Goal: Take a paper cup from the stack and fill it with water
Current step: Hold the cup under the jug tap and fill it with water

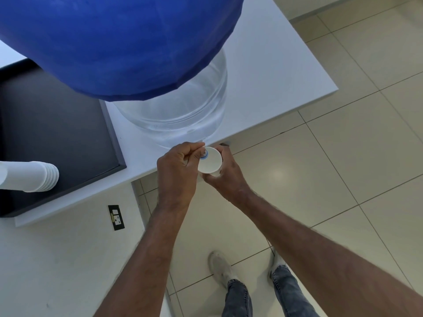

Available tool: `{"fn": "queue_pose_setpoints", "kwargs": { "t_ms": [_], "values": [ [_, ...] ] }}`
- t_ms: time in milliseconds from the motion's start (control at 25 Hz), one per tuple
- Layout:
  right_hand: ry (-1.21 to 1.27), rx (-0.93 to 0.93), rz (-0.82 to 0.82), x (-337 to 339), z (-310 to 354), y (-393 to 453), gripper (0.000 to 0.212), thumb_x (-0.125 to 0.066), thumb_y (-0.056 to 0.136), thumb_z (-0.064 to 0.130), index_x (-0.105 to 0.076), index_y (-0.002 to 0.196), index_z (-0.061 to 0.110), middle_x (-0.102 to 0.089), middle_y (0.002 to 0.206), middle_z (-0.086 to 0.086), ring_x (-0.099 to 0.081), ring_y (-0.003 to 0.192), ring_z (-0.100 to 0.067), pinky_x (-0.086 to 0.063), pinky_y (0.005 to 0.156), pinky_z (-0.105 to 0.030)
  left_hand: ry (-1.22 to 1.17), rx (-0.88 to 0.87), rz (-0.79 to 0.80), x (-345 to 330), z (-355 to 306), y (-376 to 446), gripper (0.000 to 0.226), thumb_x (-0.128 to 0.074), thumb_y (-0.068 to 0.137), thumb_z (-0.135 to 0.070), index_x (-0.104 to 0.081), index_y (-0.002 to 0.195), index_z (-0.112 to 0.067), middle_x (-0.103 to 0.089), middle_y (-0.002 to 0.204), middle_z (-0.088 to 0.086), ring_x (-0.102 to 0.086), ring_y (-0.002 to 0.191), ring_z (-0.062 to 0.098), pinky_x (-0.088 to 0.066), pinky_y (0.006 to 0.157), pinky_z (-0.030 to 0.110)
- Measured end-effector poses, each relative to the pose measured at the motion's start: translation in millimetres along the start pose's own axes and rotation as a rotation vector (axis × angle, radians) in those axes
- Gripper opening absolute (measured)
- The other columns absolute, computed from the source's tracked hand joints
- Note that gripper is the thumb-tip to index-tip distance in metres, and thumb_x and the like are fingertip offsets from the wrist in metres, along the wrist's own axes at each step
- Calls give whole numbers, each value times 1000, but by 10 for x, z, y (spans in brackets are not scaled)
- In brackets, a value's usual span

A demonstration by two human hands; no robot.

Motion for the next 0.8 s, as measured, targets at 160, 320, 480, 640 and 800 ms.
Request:
{"fn": "queue_pose_setpoints", "kwargs": {
  "t_ms": [160, 320, 480, 640, 800],
  "values": [
    [1, -7, 15, -7, -14, -19, 60, -87, 80, 14, -50, 125, 29, -63, 120, 4, -63, 108, -16, -55, 83, -23, -8, 19, 1, -2, -5, 0, 16, -75, 93, -16, -82, 105, -21, -78, 101, -17, -69, 100, -11, -48, 89, 3],
    [-2, -5, 5, 8, -10, 0, 60, -87, 79, 12, -48, 123, 30, -64, 120, 2, -64, 108, -19, -57, 85, -28, 1, 15, 7, -9, -2, 14, 16, -76, 92, -16, -82, 106, -21, -76, 100, -20, -69, 101, -10, -49, 89, 4],
    [-6, 3, 1, 23, -16, 9, 62, -87, 79, 12, -47, 122, 30, -64, 120, 1, -64, 107, -19, -57, 84, -28, -10, 29, 6, -13, 23, 18, 16, -76, 92, -18, -82, 107, -22, -76, 98, -20, -70, 99, -9, -50, 88, 5],
    [-7, -1, -5, 28, -48, 10, 61, -88, 78, 12, -50, 124, 23, -64, 118, -1, -64, 107, -21, -58, 84, -33, -12, 34, 5, -15, 25, 22, 16, -77, 92, -18, -82, 107, -21, -79, 103, -15, -71, 100, -6, -52, 91, 9],
    [-8, 6, -7, 21, -48, 15, 61, -88, 77, 13, -48, 121, 26, -63, 117, 0, -64, 106, -21, -57, 81, -29, -10, 28, 8, -9, 23, 26, 17, -77, 92, -17, -82, 107, -20, -79, 103, -14, -71, 101, -6, -51, 91, 8]
  ]
}}
Point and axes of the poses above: each hand's wrist, its own y-axis towards the middle knuckle, its own x-axis out of the back of the hand, z = x × y, the point moved 7 cm from there along y, towards the middle knuckle
